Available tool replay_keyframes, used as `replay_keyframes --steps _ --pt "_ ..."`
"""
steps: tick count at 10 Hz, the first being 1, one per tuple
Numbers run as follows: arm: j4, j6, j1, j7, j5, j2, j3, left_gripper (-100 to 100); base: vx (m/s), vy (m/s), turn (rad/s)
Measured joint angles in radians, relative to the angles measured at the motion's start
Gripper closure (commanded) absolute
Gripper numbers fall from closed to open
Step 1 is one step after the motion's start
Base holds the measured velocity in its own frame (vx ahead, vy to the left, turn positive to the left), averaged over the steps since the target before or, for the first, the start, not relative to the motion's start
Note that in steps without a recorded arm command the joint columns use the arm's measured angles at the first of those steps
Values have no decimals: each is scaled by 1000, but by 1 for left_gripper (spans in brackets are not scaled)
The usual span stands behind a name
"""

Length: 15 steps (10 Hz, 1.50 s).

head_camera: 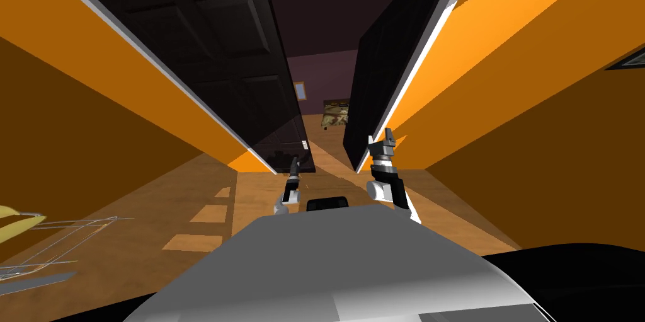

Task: Push the door open

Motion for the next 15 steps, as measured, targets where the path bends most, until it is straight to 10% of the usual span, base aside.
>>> replay_keyframes --steps 15 --pt "340 -28 -146 27 61 -21 -26 -100 109 54 -52"
